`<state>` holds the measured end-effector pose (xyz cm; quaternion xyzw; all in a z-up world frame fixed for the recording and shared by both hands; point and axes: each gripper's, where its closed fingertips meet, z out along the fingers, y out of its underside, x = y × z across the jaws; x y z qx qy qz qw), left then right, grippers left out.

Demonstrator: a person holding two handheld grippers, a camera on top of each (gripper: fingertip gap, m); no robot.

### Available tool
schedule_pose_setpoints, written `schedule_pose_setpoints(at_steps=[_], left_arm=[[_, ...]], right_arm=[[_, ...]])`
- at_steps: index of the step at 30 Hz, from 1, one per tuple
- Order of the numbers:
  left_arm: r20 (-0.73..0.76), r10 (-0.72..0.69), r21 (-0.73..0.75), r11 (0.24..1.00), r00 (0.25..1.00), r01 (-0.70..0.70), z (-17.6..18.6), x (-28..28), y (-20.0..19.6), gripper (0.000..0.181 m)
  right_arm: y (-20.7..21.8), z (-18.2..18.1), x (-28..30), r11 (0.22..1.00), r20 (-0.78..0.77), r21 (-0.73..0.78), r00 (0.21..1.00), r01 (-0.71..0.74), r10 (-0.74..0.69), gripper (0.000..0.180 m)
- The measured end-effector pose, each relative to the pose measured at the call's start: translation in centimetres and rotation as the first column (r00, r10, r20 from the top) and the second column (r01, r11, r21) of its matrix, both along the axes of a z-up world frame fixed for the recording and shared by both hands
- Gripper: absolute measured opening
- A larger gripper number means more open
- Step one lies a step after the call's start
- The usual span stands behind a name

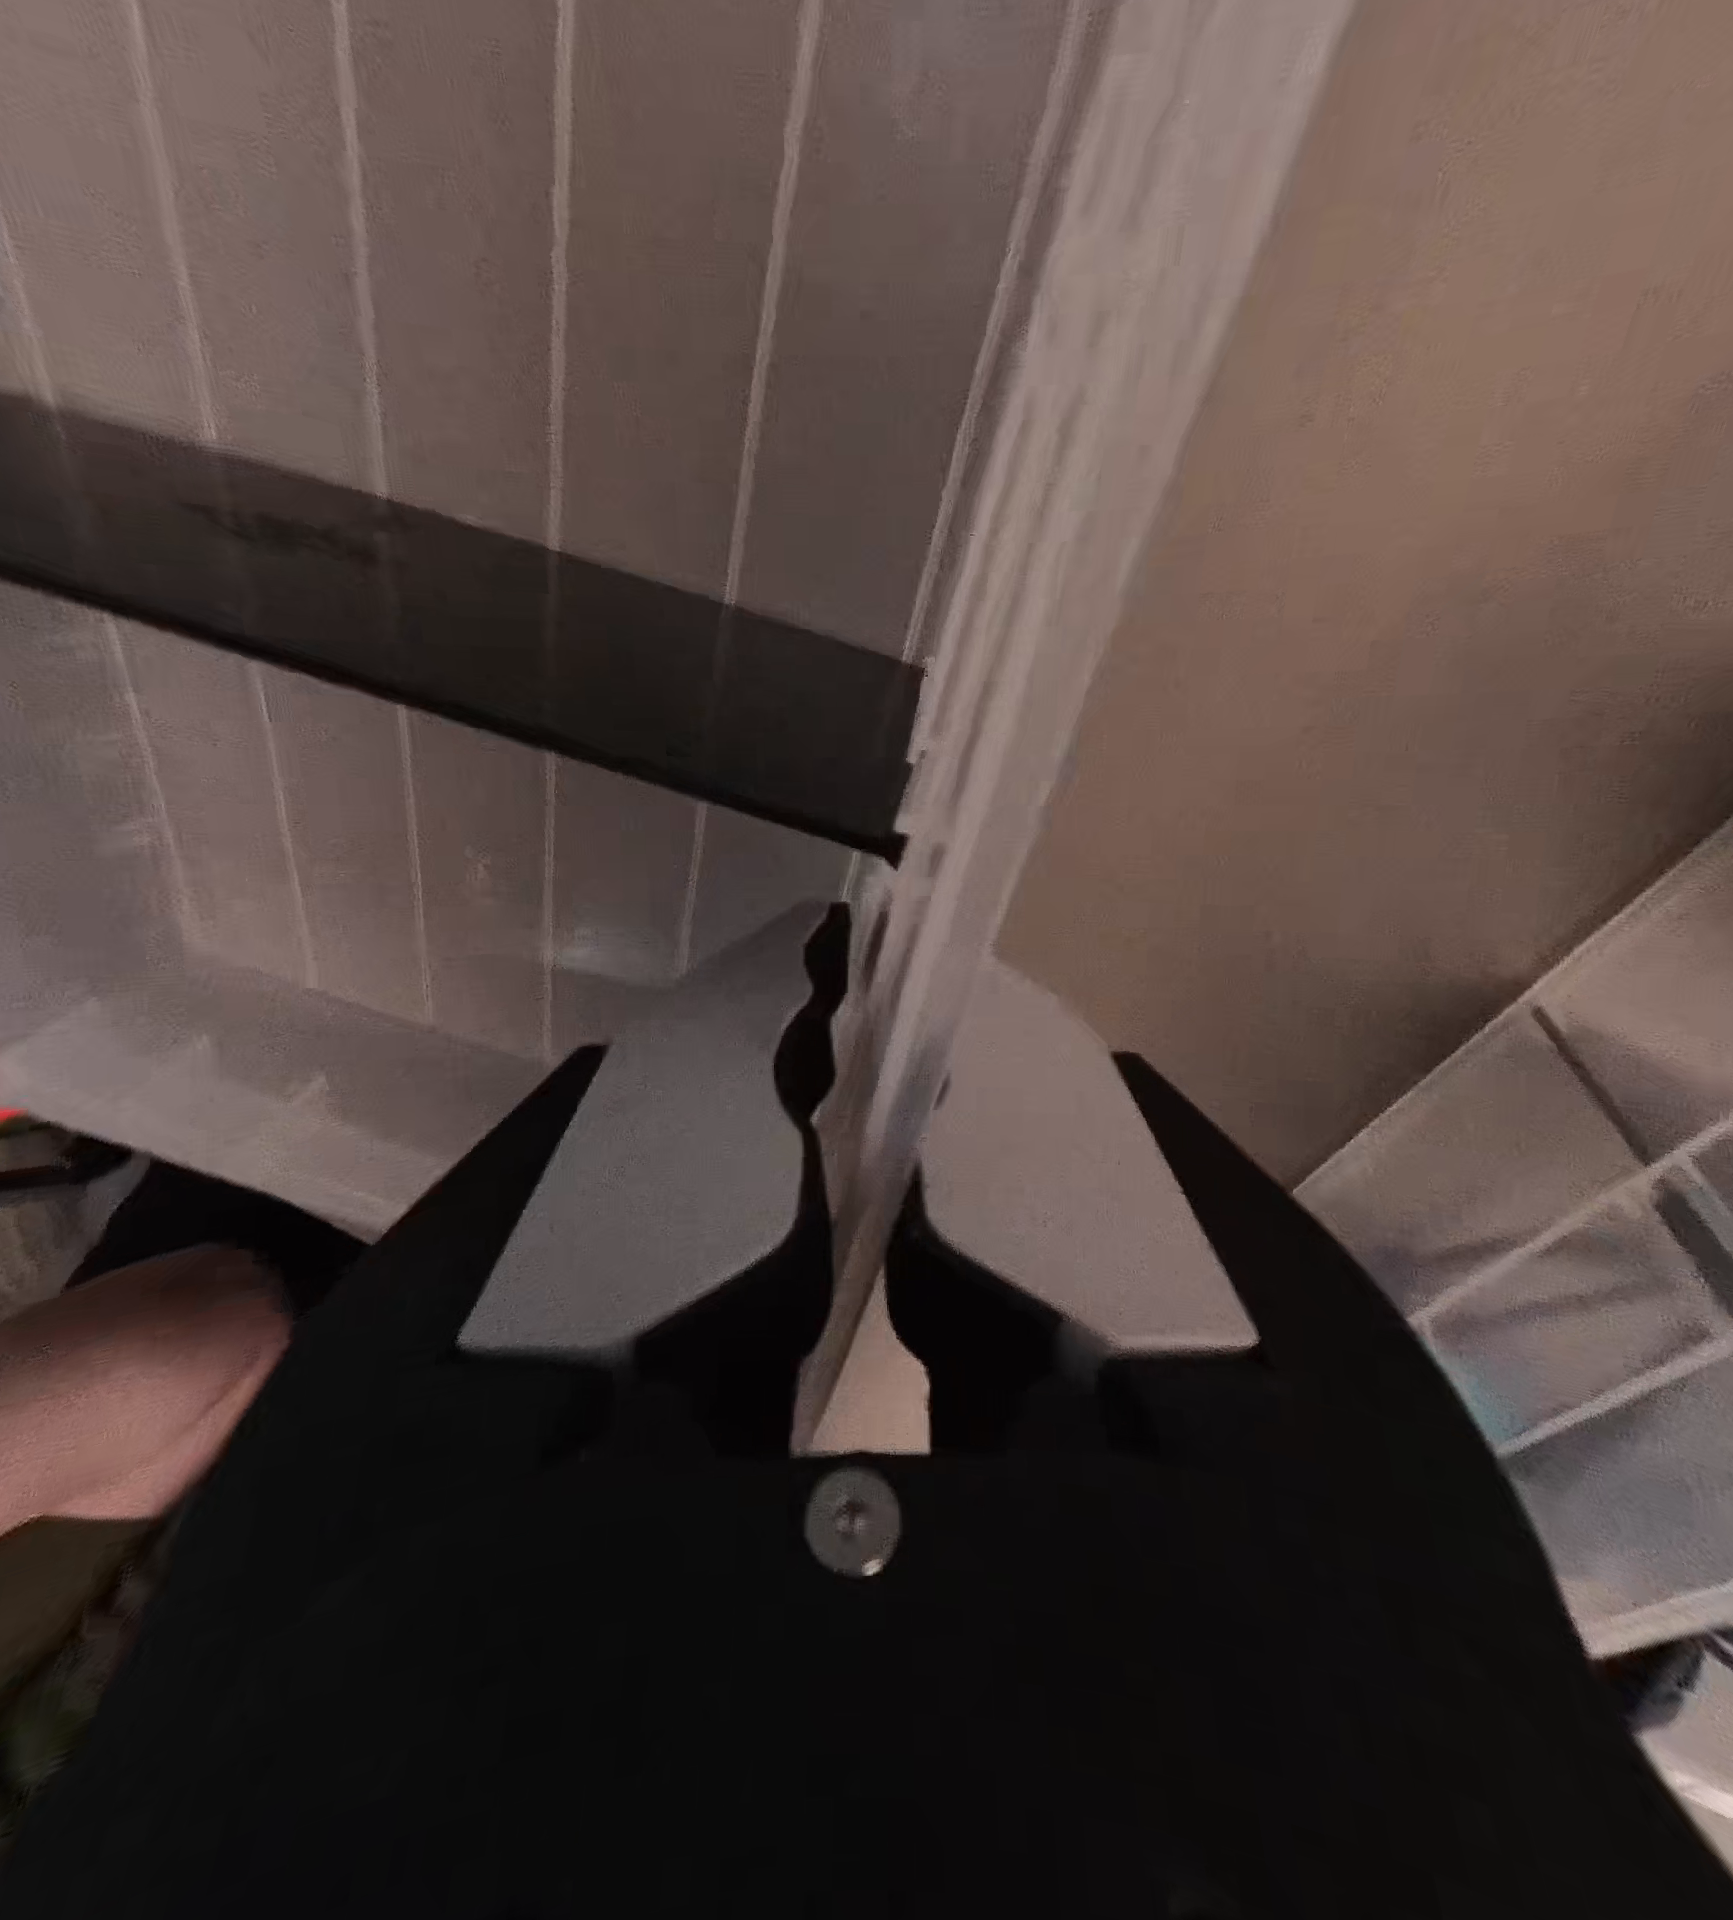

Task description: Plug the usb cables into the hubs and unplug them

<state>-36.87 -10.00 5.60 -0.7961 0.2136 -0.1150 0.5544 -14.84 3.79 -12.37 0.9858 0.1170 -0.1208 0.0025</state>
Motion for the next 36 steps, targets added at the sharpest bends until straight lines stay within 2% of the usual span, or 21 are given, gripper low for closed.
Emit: schedule_pose_setpoints(at_steps=[3, 5, 9, 12, 14, 16, 17, 19, 21, 23, 26, 29, 31, 32, 34, 35, 36], left_arm=[[0.032, -0.01, 0.094, 0.996, 0.999, 0.007, 3.4, 0.0, -2.0, 0.058], [0.052, 0.008, 0.182, 0.983, 0.999, -0.017, 6.3, -0.3, -3.4, 0.061], [0.087, 0.007, 0.302, 0.953, 0.996, -0.033, 10.7, -0.4, -5.7, 0.062], [0.122, -0.093, 0.292, 0.955, 0.988, 0.053, 11.0, 1.7, -5.7, 0.065], [0.203, -0.288, 0.198, 0.948, 0.936, 0.249, 9.1, 6.1, -5.1, 0.064], [0.277, -0.475, 0.032, 0.874, 0.836, 0.485, 5.2, 12.6, -4.1, 0.062], [0.294, -0.514, -0.061, 0.831, 0.806, 0.553, 2.7, 15.9, -2.9, 0.064], [0.37, -0.503, -0.213, 0.772, 0.781, 0.598, -1.4, 21.7, 0.8, 0.068], [0.46, -0.452, -0.347, 0.701, 0.764, 0.623, -4.3, 26.5, 4.0, 0.068], [0.432, -0.438, -0.47, 0.637, 0.789, 0.611, -7.0, 30.2, 5.6, 0.069], [0.156, -0.471, -0.598, 0.655, 0.868, 0.463, -10.7, 32.8, 7.2, 0.072], [0.0, -0.523, -0.731, 0.582, 0.852, 0.357, -13.7, 33.8, 6.7, 0.07], [-0.051, -0.572, -0.8, 0.515, 0.819, 0.309, -14.9, 34.2, 5.5, 0.058], [-0.122, -0.604, -0.826, 0.502, 0.788, 0.257, -15.5, 34.0, 5.0, 0.046], [-0.365, -0.64, -0.802, 0.585, 0.677, 0.121, -16.6, 32.5, 5.7, 0.043], [-0.432, -0.625, -0.783, 0.617, 0.65, 0.073, -16.7, 31.8, 6.5, 0.044], [-0.438, -0.607, -0.787, 0.615, 0.663, 0.042, -16.6, 31.1, 7.2, 0.035]], right_arm=[[-0.2, 1.3, -2.0, 0.996, -0.108, -0.051, 0.992, -0.073, 0.067, 0.004], [0.1, 3.6, -3.3, 0.989, -0.174, -0.037, 0.976, -0.142, 0.133, 0.005], [2.0, 12.4, -0.7, 0.969, -0.17, 0.105, 0.956, -0.222, 0.237, 0.005], [2.4, 21.0, 8.2, 0.964, -0.148, 0.216, 0.971, -0.154, 0.188, 0.005], [1.3, 25.3, 16.8, 0.959, -0.145, 0.28, 0.986, -0.035, 0.078, 0.004], [-1.0, 26.9, 25.9, 0.938, -0.135, 0.336, 0.99, 0.085, -0.042, 0.005], [-2.4, 26.8, 30.4, 0.922, -0.13, 0.352, 0.984, 0.163, -0.124, 0.005], [-5.5, 24.8, 38.4, 0.882, -0.117, 0.365, 0.955, 0.298, -0.274, 0.005], [-8.8, 21.4, 44.3, 0.844, -0.117, 0.338, 0.909, 0.416, -0.4, 0.004], [-11.6, 17.6, 48.2, 0.814, -0.137, 0.295, 0.865, 0.501, -0.483, 0.003], [-14.4, 12.7, 51.8, 0.777, -0.167, 0.223, 0.809, 0.588, -0.564, 0.003], [-15.7, 9.2, 54.0, 0.768, -0.16, 0.183, 0.789, 0.614, -0.593, 0.003], [-15.8, 7.6, 54.7, 0.776, -0.148, 0.168, 0.794, 0.607, -0.589, 0.003], [-15.7, 7.0, 55.0, 0.783, -0.138, 0.165, 0.8, 0.599, -0.583, 0.003], [-15.4, 5.8, 55.4, 0.795, -0.111, 0.162, 0.811, 0.584, -0.574, 0.004], [-15.2, 5.3, 55.5, 0.802, -0.095, 0.159, 0.818, 0.576, -0.568, 0.005], [-15.1, 4.7, 55.5, 0.811, -0.079, 0.153, 0.825, 0.564, -0.559, 0.005]])
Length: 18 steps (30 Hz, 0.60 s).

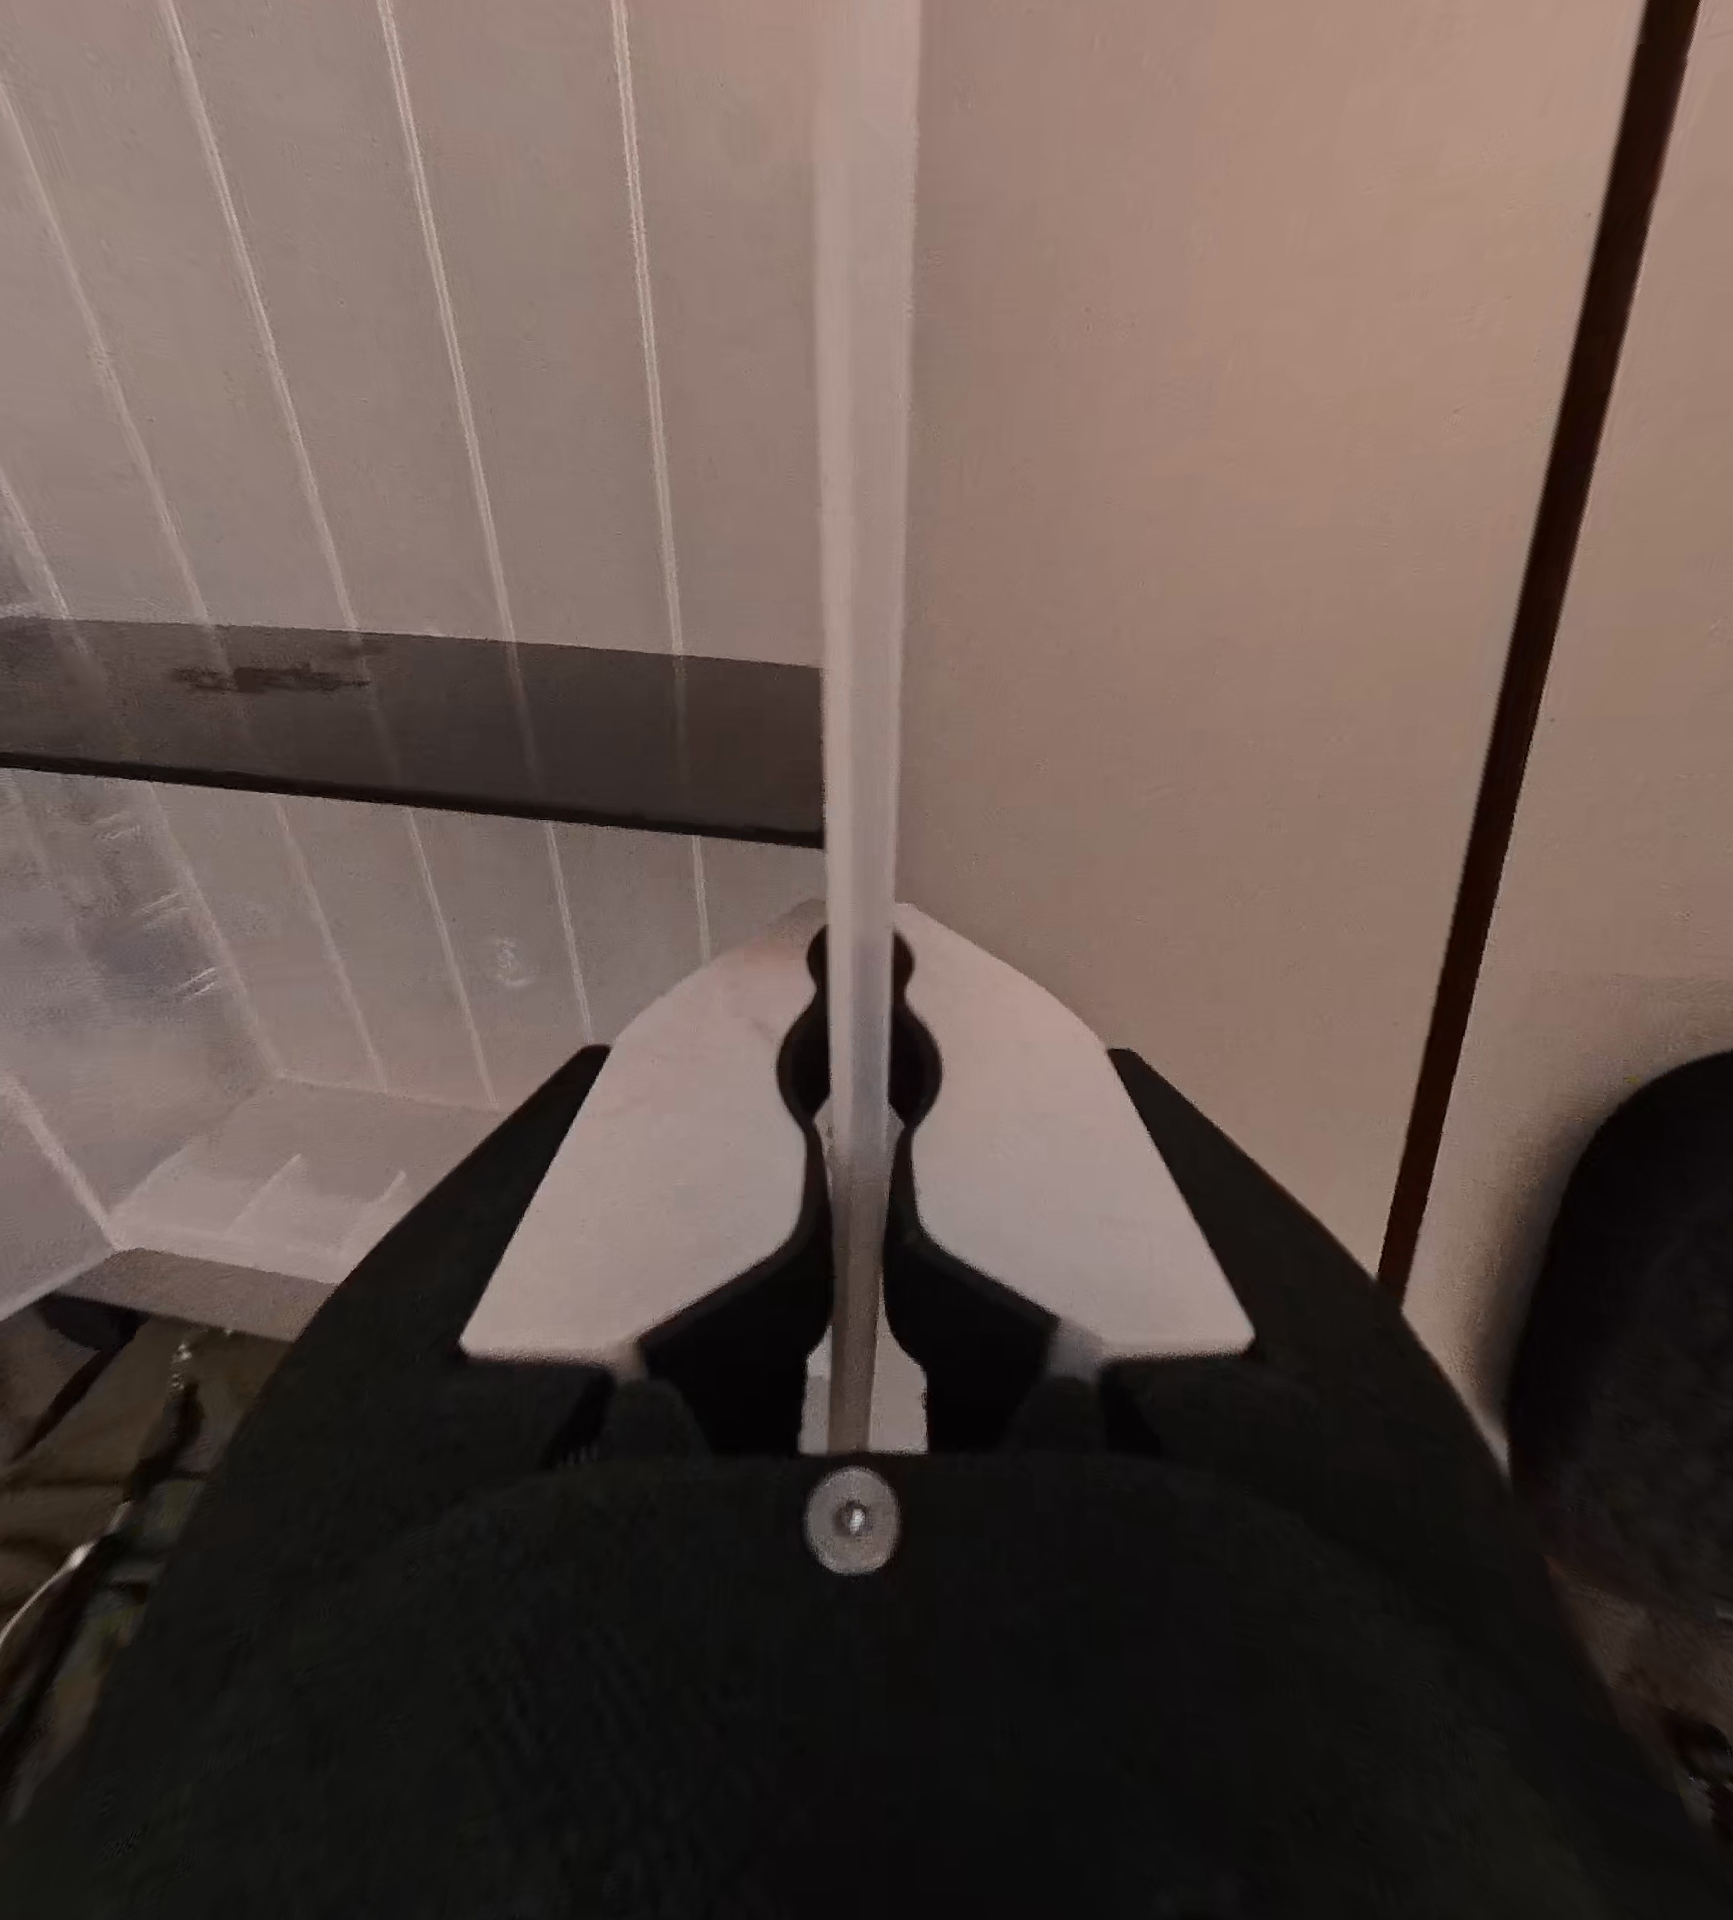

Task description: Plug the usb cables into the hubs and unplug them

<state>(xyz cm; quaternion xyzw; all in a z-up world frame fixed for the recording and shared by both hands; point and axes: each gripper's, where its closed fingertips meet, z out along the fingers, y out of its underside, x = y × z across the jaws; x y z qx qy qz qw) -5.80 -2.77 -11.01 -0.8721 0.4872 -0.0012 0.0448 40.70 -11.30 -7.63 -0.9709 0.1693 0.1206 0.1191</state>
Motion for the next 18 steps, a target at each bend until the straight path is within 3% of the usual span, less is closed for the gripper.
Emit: schedule_pose_setpoints(at_steps=[2, 4, 7, 10, 18], left_arm=[[0.055, 0.069, -0.025, 0.997, 0.996, -0.067, 0.1, -1.5, 2.0, 0.012], [0.121, 0.121, -0.039, 0.992, 0.985, -0.117, 0.2, -3.5, 3.9, 0.006], [0.166, 0.191, -0.009, 0.981, 0.967, -0.192, 0.3, -7.9, 6.5, 0.004], [0.213, 0.275, -0.012, 0.96, 0.938, -0.279, 0.4, -12.5, 8.1, 0.004], [0.237, 0.397, -0.02, 0.915, 0.887, -0.404, 0.5, -22.8, 9.5, 0.005]], right_arm=[[0.3, -1.1, -0.3, 0.998, 0.021, -0.035, 0.999, -0.049, 0.05, 0.005], [0.8, -2.3, -0.4, 0.994, 0.058, -0.067, 0.994, -0.089, 0.093, 0.005], [0.9, -4.0, 0.6, 0.986, 0.112, -0.122, 0.986, -0.11, 0.123, 0.004], [-0.2, -5.2, 1.7, 0.978, 0.072, -0.173, 0.989, -0.113, 0.127, 0.004], [-1.0, -5.7, 3.9, 0.985, 0.046, -0.166, 0.998, -0.044, 0.052, 0.005]])
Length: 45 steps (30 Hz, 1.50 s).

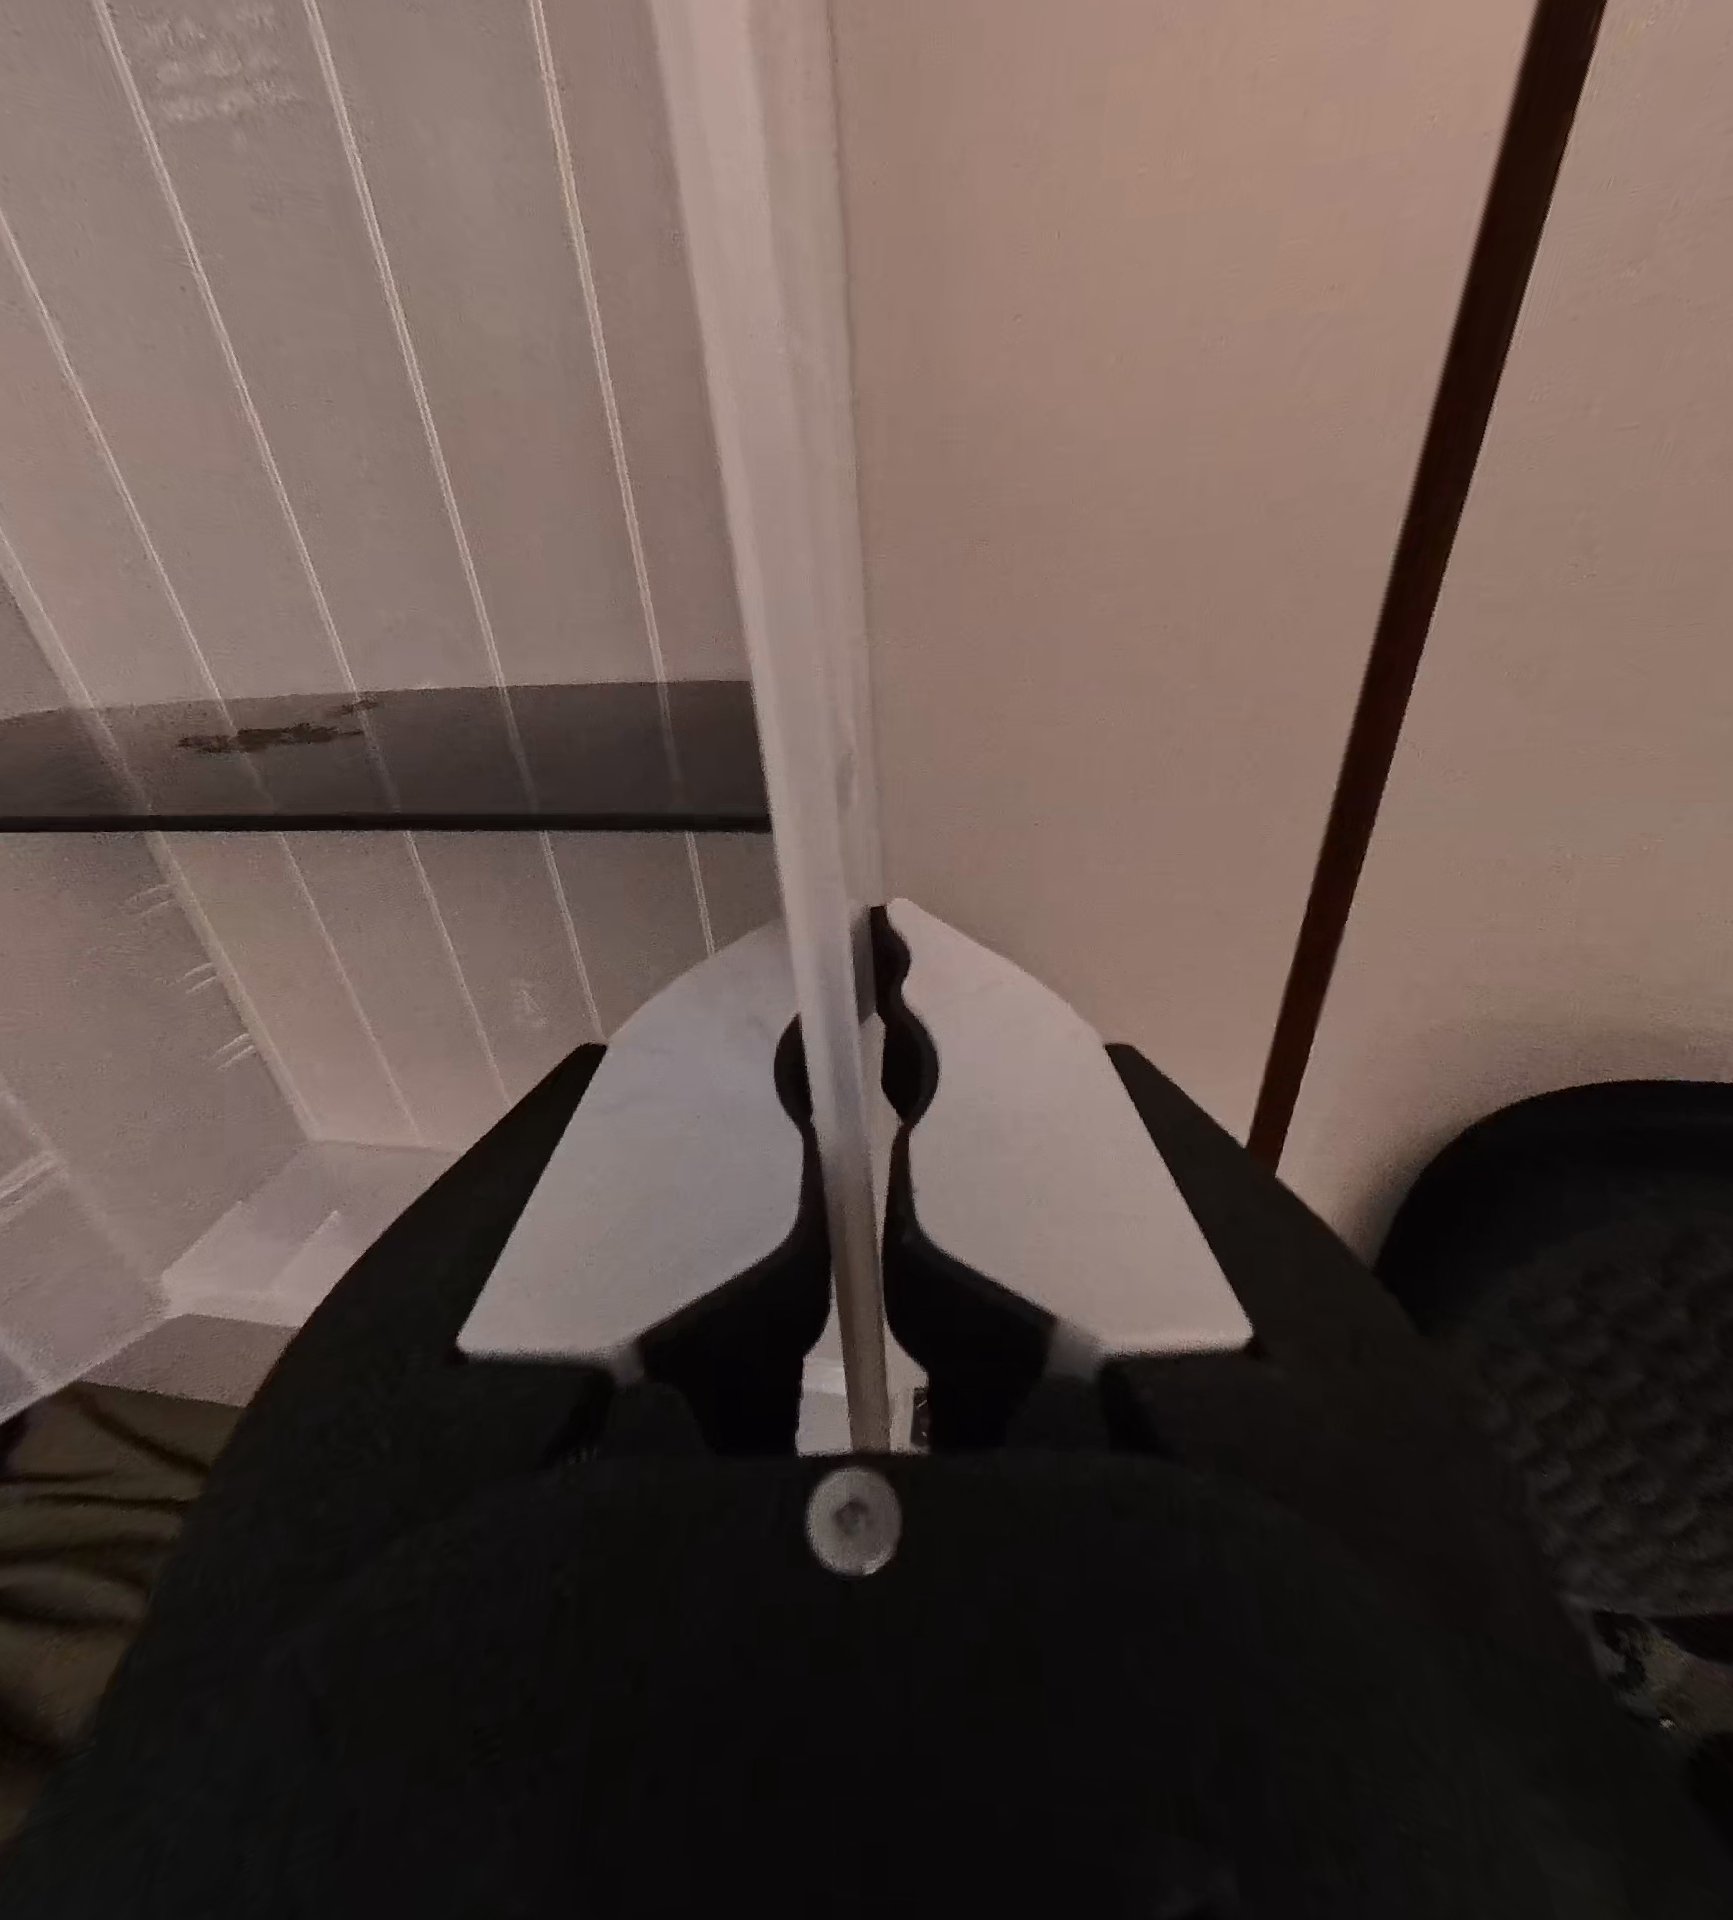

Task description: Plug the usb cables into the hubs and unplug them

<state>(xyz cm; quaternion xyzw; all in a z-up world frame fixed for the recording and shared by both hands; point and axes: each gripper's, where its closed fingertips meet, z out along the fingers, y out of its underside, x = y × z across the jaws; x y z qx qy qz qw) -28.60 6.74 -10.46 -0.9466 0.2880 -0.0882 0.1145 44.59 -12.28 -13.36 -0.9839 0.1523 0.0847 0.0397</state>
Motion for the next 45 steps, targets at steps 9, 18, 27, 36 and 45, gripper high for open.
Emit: schedule_pose_setpoints(at_steps=[9, 18, 27, 36, 45], left_arm=[[0.049, 0.192, 0.016, 0.981, 0.98, -0.193, 0.1, -8.4, 1.1, 0.005], [0.099, 0.343, 0.01, 0.938, 0.934, -0.346, 0.2, -18.0, 2.8, 0.006], [0.127, 0.48, 0.044, 0.871, 0.868, -0.489, 0.3, -25.9, 3.8, 0.005], [0.143, 0.439, 0.042, 0.893, 0.887, -0.448, 0.3, -26.6, 2.3, 0.004], [0.143, 0.464, 0.064, 0.877, 0.874, -0.476, 0.3, -26.9, 2.4, 0.004]], right_arm=[[-0.2, -0.2, 0.1, 1.0, 0.031, -0.002, 0.999, -0.024, 0.024, 0.009], [-2.2, 0.0, -0.4, 1.0, 0.022, -0.015, 1.0, -0.02, 0.02, 0.005], [-2.3, 0.1, -0.5, 0.999, 0.029, 0.006, 0.999, 0.038, -0.038, 0.005], [-2.5, 0.1, 0.2, 0.993, 0.016, 0.049, 0.994, 0.108, -0.108, 0.006], [-3.5, 0.1, 0.6, 0.991, 0.025, 0.051, 0.992, 0.124, -0.126, 0.006]])
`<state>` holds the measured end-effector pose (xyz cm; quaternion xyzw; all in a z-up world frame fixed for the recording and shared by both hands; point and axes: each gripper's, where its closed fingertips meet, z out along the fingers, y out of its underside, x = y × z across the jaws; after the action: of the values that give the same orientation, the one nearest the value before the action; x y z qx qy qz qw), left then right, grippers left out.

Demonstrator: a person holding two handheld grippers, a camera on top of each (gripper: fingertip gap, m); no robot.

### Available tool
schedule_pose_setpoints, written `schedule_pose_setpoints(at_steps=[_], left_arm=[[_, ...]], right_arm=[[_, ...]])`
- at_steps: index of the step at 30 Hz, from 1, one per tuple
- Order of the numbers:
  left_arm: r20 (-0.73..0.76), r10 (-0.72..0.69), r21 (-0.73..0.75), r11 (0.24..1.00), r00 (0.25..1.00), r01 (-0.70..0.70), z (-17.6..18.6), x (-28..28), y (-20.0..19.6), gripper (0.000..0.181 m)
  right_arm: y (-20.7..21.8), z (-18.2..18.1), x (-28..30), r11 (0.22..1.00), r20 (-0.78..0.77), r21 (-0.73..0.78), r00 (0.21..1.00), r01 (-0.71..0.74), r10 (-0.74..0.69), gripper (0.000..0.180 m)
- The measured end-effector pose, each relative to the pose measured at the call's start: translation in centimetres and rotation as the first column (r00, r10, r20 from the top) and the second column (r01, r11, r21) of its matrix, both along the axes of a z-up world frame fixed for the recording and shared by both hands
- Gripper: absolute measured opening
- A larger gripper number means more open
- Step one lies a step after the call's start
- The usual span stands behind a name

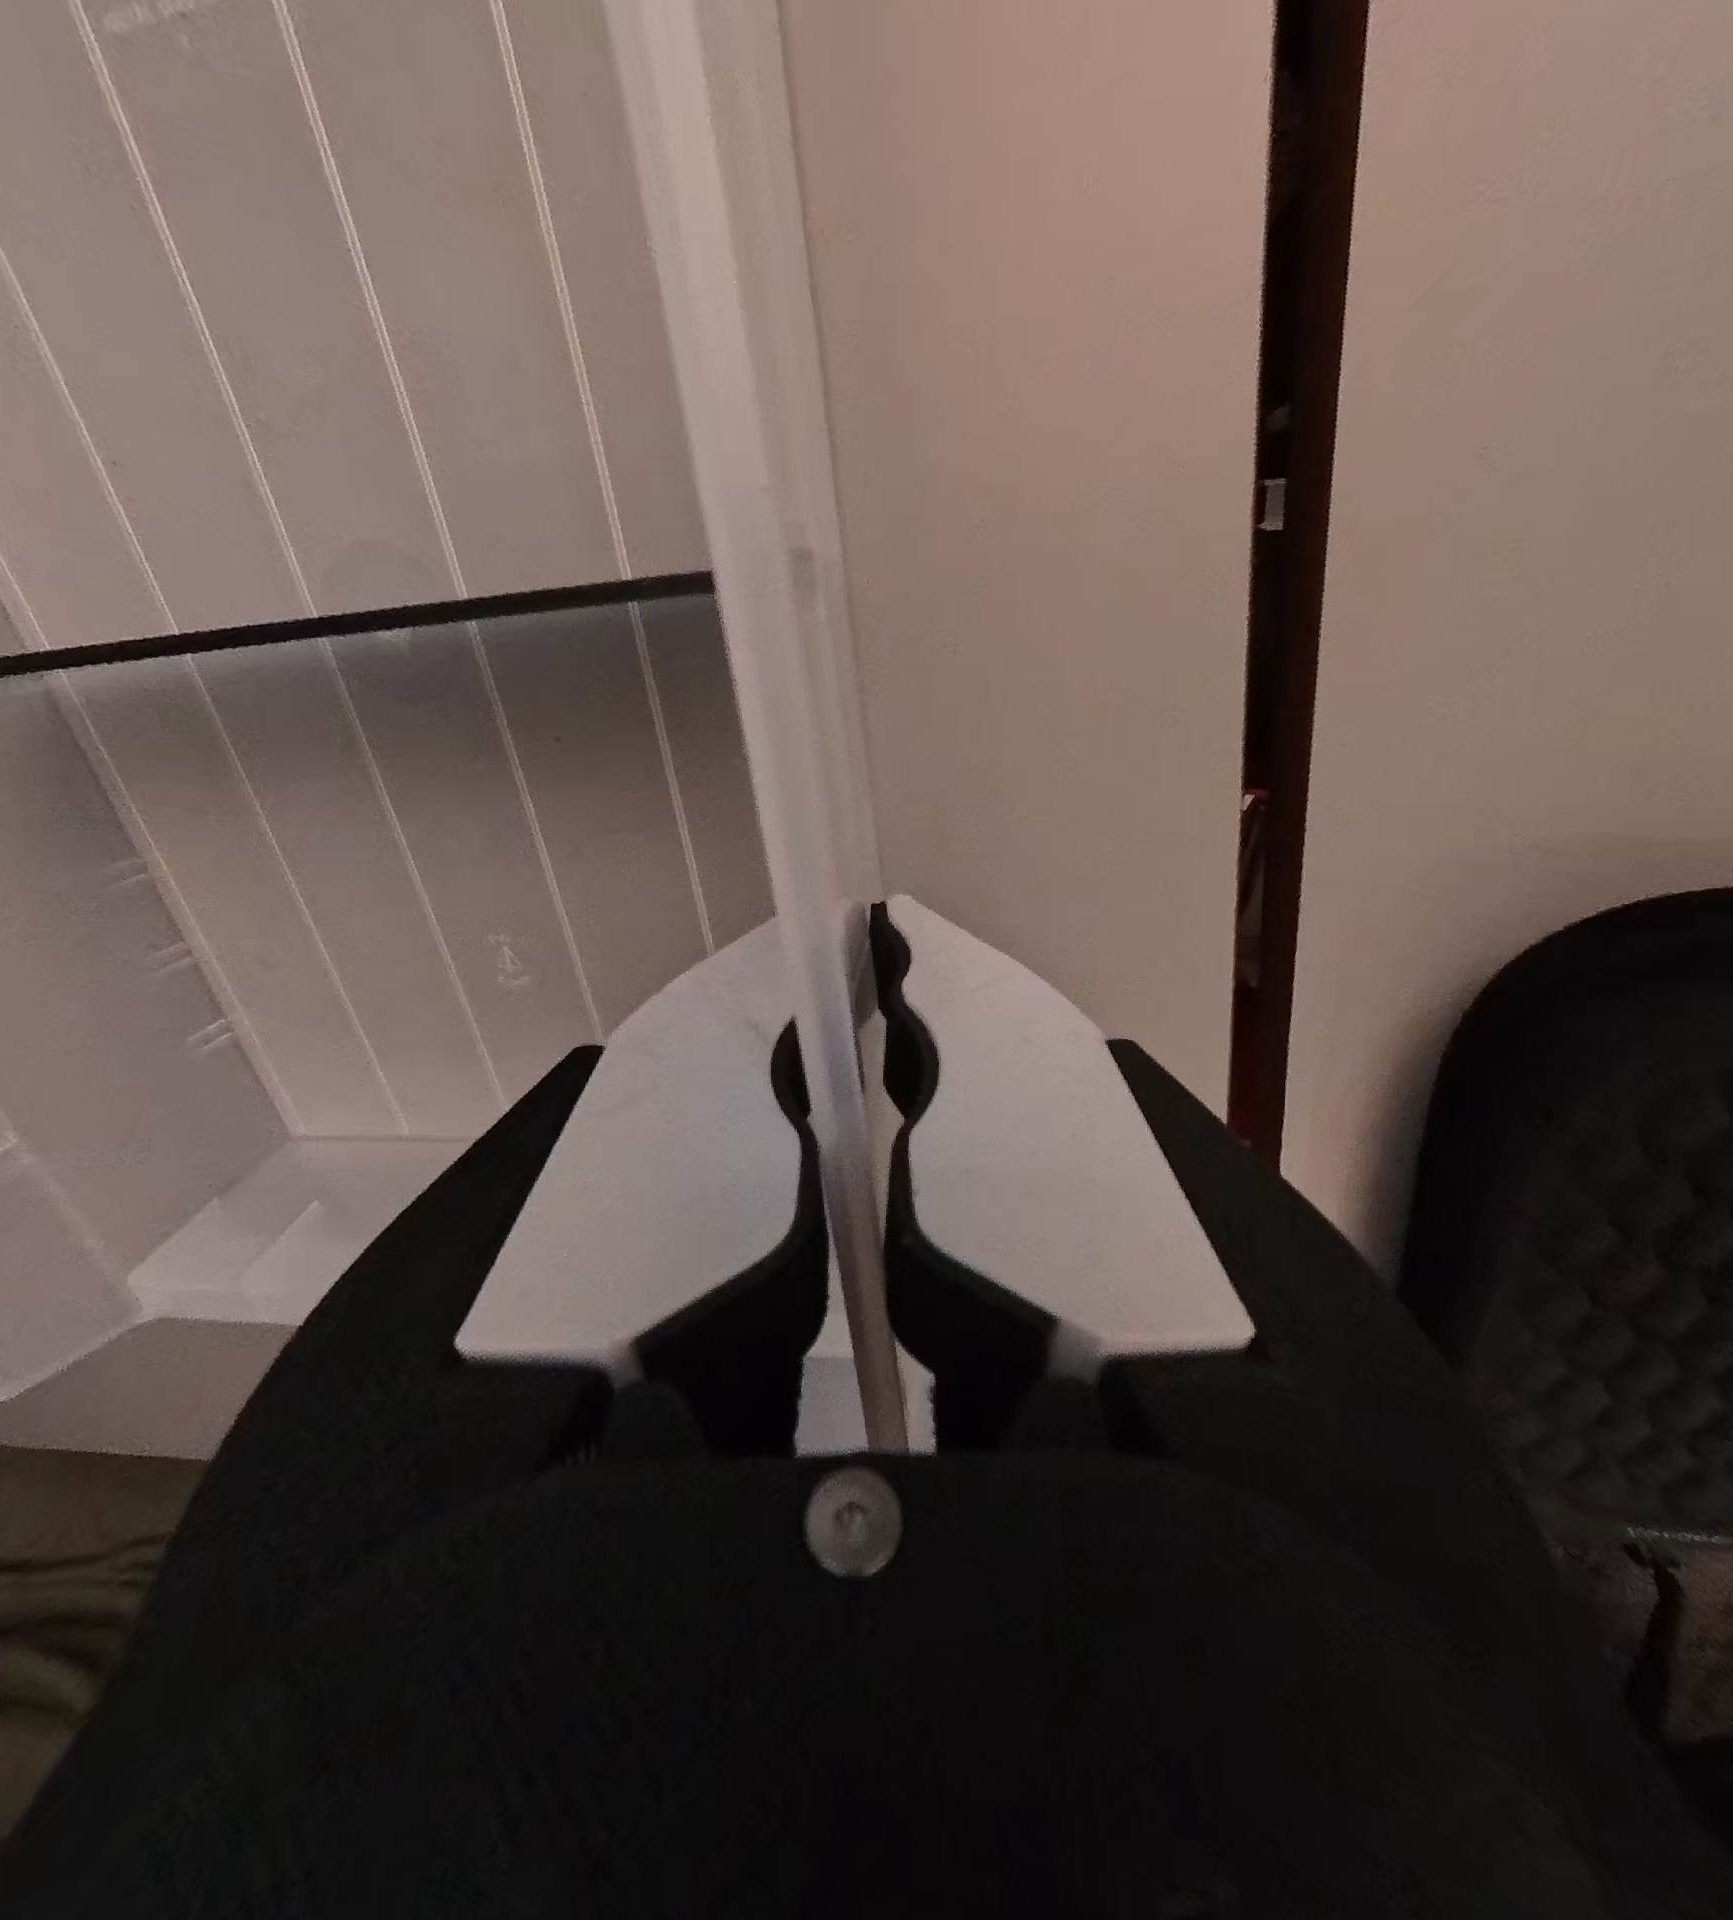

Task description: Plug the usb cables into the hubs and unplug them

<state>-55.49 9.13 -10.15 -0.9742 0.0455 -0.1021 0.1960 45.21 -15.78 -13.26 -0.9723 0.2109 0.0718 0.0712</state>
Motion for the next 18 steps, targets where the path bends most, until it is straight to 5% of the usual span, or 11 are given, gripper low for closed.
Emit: schedule_pose_setpoints(at_steps=[13, 18], left_arm=[[0.083, 0.05, 0.064, 0.996, 0.995, -0.055, 0.2, -0.8, -1.5, 0.006], [0.006, 0.014, 0.068, 0.998, 1.0, -0.014, 0.1, -1.0, -1.9, 0.004]], right_arm=[[1.0, 0.8, 0.7, 0.994, 0.041, 0.106, 0.999, -0.007, 0.003, 0.008], [1.1, 1.1, 0.7, 0.99, 0.048, 0.139, 0.999, 0.017, -0.024, 0.006]])
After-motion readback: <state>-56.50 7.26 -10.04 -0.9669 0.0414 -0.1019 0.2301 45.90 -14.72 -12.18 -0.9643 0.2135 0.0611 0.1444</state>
